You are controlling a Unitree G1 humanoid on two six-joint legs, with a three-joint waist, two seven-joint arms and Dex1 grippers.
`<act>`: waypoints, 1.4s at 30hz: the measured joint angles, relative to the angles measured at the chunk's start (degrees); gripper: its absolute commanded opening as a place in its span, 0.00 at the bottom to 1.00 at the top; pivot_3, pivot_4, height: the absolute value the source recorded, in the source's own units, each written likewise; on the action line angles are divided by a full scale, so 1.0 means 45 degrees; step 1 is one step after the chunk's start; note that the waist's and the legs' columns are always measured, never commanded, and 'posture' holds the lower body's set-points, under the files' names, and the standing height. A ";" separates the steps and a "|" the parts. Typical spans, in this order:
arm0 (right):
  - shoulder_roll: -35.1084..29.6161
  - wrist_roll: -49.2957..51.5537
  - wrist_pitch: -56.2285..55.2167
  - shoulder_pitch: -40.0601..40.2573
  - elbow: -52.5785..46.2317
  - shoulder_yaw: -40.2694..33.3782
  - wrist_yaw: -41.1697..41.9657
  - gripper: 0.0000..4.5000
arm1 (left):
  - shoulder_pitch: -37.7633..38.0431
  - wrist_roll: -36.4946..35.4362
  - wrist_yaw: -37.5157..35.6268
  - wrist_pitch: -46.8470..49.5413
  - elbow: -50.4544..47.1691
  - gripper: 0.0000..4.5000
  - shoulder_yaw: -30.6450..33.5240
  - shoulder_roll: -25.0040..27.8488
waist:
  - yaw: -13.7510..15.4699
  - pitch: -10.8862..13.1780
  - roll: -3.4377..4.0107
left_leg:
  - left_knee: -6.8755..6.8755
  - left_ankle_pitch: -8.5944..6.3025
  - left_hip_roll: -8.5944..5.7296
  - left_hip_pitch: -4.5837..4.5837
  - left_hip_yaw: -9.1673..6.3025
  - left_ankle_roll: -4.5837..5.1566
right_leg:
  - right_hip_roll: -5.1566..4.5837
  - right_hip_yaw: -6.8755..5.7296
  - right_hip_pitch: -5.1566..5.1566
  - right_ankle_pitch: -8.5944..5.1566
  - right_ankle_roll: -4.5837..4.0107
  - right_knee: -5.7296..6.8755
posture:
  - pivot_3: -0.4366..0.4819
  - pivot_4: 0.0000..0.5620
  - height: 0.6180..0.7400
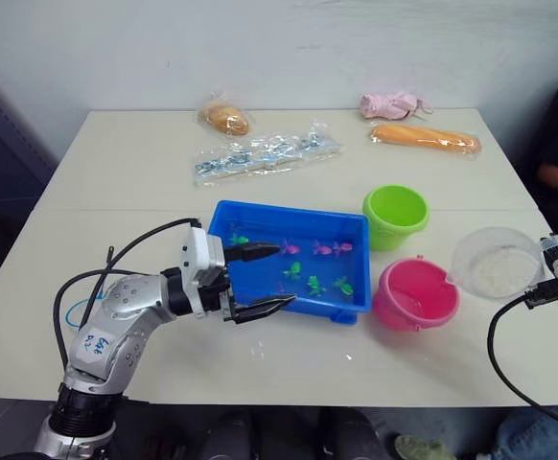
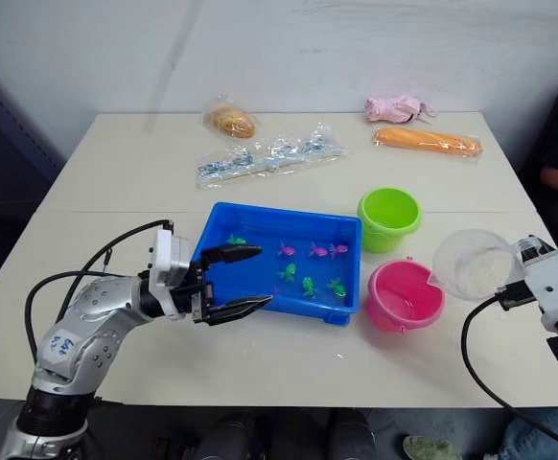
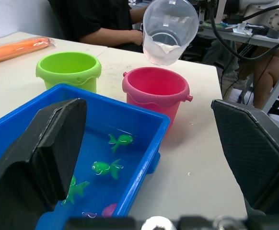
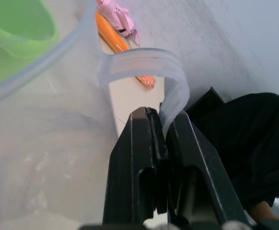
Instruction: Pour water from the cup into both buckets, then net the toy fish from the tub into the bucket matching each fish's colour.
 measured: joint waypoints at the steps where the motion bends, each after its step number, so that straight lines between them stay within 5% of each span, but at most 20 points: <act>1: -0.0080 -0.0218 -0.0063 -0.0078 0.0020 0.0000 -0.0001 0.01 | -0.0074 0.0006 0.0000 -0.0001 0.0087 1.00 -0.0034 -0.0060 | 0.0004 0.0002 -0.0003 | 0.0002 0.0000 0.0000 0.0000 -0.0001 0.0000 | 0.0000 0.0000 0.0000 0.0000 0.0000 0.0000 | 0.48 0.27 1.00; 42: -0.0275 -0.4831 -0.4384 -0.0471 0.0943 0.0374 -0.1225 0.01 | -0.0164 0.0524 0.0023 -0.0542 0.0621 1.00 -0.0477 -0.0624 | 0.0086 0.0010 -0.0017 | 0.0009 0.0002 0.0005 0.0001 0.0003 -0.0002 | 0.0009 0.0000 0.0001 0.0000 0.0000 0.0006 | 0.48 0.27 1.00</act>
